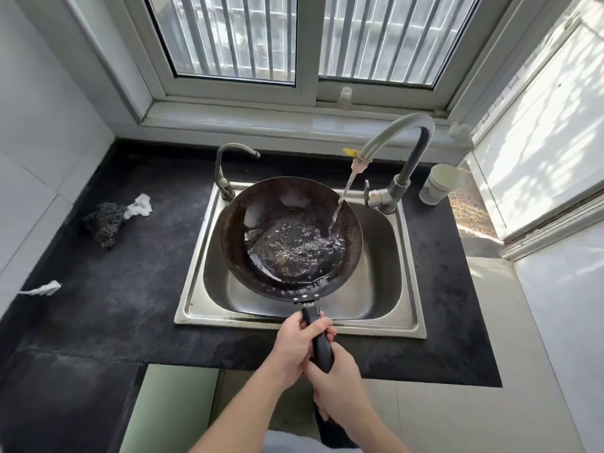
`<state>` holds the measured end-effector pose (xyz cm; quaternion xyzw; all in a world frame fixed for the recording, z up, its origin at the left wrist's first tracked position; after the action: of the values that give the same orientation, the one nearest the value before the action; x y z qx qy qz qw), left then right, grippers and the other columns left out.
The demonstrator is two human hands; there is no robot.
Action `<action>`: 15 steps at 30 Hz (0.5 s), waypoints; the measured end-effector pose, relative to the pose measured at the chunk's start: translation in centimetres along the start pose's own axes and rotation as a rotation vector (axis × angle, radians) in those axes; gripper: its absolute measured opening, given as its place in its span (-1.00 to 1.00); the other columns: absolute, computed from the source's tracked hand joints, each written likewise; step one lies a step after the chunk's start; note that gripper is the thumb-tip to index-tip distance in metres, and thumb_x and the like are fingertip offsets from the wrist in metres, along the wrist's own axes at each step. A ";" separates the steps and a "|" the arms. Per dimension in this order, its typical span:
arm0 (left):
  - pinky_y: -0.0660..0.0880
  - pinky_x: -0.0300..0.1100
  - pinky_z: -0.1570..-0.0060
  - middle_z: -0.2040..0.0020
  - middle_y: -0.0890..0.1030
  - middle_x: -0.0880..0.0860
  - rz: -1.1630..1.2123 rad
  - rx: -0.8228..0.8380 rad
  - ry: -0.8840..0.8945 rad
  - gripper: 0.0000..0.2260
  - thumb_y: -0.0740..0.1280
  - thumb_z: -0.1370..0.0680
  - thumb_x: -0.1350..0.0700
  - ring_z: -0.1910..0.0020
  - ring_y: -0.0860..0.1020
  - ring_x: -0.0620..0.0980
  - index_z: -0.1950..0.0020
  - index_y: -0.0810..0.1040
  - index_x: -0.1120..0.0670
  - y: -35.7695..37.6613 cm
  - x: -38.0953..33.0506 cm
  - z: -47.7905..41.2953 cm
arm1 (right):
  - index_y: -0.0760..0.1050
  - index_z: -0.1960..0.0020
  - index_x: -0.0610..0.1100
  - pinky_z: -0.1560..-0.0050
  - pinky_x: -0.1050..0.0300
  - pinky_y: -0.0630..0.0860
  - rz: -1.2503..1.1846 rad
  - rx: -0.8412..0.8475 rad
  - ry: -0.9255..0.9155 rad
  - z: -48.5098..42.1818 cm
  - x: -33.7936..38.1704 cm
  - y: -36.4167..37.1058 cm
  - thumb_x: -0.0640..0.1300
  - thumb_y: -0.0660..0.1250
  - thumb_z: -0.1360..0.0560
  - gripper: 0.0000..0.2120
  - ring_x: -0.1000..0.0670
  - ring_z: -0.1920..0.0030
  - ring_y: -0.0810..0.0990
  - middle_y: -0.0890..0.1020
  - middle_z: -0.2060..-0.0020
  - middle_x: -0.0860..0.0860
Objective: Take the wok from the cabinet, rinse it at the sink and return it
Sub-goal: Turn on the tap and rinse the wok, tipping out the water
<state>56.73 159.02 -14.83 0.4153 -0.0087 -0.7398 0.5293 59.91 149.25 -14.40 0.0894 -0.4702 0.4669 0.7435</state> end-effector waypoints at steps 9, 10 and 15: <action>0.60 -0.12 0.15 0.26 0.64 0.14 -0.030 -0.045 0.012 -0.92 0.34 -0.56 0.37 0.24 0.61 0.06 -0.03 0.49 0.27 -2.5 0.9 1.3 | 0.59 0.08 -0.02 0.27 -0.02 0.62 0.007 0.066 0.003 1.0 -1.1 1.8 -0.01 0.45 -0.43 -0.88 0.01 0.34 0.63 0.70 0.28 -0.04; 0.60 -0.11 0.15 0.25 0.64 0.15 -0.035 -0.045 0.005 -0.92 0.34 -0.56 0.37 0.24 0.61 0.06 -0.03 0.50 0.27 -2.4 1.2 1.3 | 0.60 0.08 -0.02 0.23 -0.02 0.63 0.000 0.060 0.004 1.2 -1.4 1.6 -0.01 0.45 -0.43 -0.88 0.01 0.31 0.64 0.71 0.27 -0.03; 0.59 -0.06 0.07 0.22 0.66 0.15 -0.071 -0.026 -0.031 -0.92 0.35 -0.56 0.35 0.20 0.63 0.06 -0.04 0.52 0.27 -1.3 2.4 0.8 | 0.59 0.09 -0.03 0.27 0.05 0.60 -0.015 0.018 0.021 1.5 -1.9 0.4 0.00 0.46 -0.43 -0.86 -0.03 0.31 0.64 0.69 0.30 -0.04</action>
<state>54.99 157.40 -16.39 0.3970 0.0074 -0.7645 0.5079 58.45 147.44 -15.20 0.0946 -0.4576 0.4666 0.7509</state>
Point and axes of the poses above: each hand's wrist, its own z-axis away from the middle knuckle, its own y-axis out of the palm, x = y × z, the point moved 9 cm from there along -z, towards the middle knuckle
